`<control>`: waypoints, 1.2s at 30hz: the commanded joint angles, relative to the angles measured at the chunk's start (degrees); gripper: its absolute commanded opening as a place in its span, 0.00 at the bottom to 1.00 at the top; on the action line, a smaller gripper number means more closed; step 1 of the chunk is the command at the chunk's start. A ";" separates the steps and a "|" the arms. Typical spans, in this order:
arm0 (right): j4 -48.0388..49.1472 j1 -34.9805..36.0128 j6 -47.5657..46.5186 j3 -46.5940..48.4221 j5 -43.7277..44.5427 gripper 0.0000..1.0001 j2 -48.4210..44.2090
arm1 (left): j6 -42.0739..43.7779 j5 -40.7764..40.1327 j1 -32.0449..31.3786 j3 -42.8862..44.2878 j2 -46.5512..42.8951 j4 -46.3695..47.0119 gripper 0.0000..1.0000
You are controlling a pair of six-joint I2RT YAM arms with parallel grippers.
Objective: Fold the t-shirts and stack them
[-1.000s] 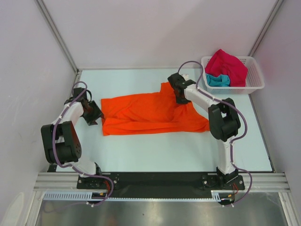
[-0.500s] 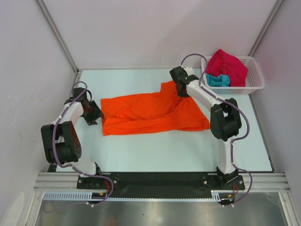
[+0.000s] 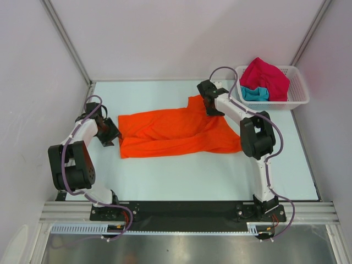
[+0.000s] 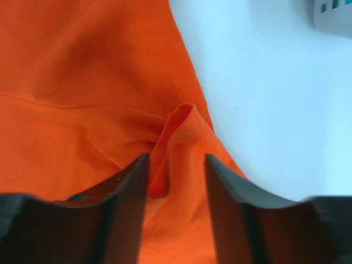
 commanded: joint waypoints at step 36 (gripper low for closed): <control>3.11 -8.87 1.10 12.78 -21.89 0.68 -1.41 | 7.11 -0.01 -5.89 20.87 10.20 7.67 0.57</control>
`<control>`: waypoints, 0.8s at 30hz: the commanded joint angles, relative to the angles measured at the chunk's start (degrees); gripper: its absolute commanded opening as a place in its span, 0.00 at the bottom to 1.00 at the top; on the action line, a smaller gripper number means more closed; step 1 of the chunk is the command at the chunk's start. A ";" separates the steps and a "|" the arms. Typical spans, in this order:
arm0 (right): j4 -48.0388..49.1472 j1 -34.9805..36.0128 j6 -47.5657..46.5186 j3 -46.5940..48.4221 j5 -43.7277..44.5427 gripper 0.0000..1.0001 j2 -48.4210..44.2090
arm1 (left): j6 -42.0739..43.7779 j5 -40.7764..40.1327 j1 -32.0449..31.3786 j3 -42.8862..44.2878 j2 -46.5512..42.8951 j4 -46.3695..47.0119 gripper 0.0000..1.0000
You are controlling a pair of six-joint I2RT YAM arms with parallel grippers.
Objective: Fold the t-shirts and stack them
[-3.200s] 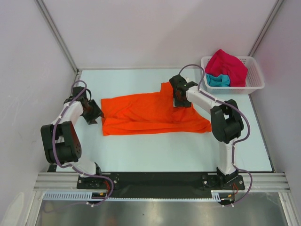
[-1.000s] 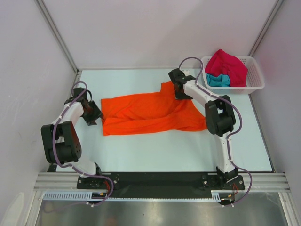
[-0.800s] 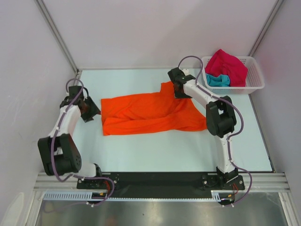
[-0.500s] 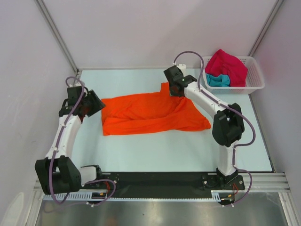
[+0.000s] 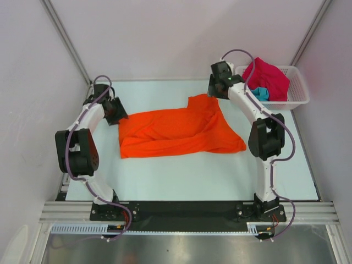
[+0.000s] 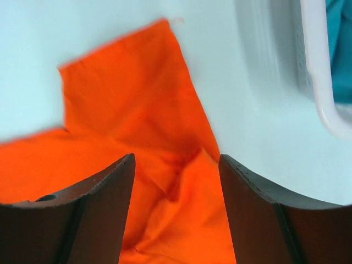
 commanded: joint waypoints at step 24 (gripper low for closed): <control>7.19 -10.79 6.12 20.09 -26.95 0.66 26.04 | 1.05 6.11 8.89 9.11 11.04 14.83 0.58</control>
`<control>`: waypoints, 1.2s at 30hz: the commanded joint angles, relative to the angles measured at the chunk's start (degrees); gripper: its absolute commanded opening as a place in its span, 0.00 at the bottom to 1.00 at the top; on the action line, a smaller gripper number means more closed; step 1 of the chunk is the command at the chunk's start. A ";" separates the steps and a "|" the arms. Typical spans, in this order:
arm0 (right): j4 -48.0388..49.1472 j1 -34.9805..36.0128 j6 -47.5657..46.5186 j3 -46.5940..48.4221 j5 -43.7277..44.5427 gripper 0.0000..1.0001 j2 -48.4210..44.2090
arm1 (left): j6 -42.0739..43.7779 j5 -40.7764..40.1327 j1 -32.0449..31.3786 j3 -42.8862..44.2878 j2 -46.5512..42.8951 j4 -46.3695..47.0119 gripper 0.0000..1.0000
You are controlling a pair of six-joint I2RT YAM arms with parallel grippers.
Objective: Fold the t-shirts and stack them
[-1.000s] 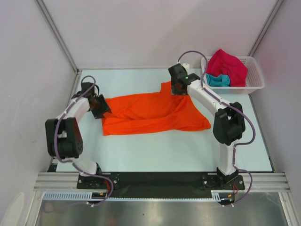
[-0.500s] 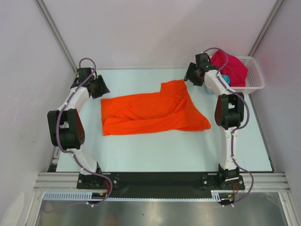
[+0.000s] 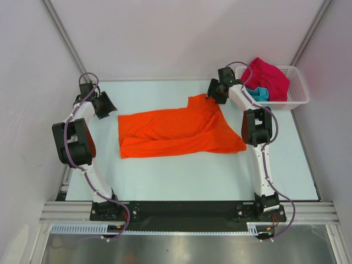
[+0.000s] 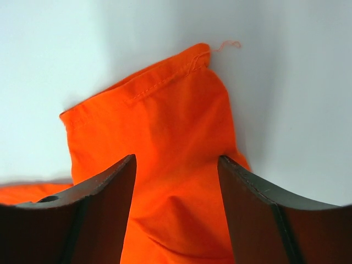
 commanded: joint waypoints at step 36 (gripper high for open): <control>5.05 -3.99 3.82 15.13 -7.81 0.62 16.11 | -6.49 1.48 0.23 1.08 6.35 -1.06 0.58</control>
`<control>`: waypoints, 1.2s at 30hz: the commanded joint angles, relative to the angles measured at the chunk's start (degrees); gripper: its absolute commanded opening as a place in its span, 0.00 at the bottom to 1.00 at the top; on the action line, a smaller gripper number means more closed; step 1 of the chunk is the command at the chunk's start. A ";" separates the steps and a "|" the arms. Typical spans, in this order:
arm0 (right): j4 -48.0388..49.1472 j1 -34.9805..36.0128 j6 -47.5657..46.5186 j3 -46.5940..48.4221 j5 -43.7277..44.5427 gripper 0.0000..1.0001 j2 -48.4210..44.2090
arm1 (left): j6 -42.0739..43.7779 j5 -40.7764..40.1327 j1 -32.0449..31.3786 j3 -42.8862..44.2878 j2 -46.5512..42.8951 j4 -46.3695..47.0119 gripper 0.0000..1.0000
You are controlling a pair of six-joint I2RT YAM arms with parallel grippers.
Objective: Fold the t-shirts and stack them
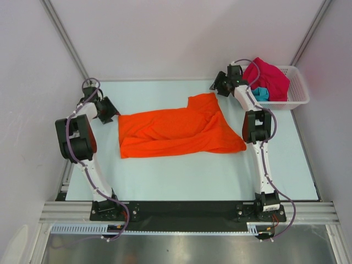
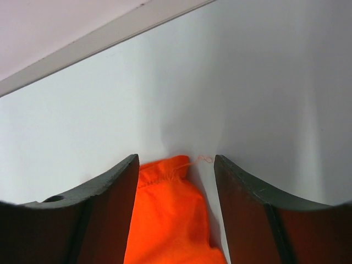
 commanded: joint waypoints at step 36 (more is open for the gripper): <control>-6.46 3.26 -3.94 -1.34 -1.43 0.00 -0.68 | -6.12 4.21 -2.45 4.07 7.32 3.19 0.00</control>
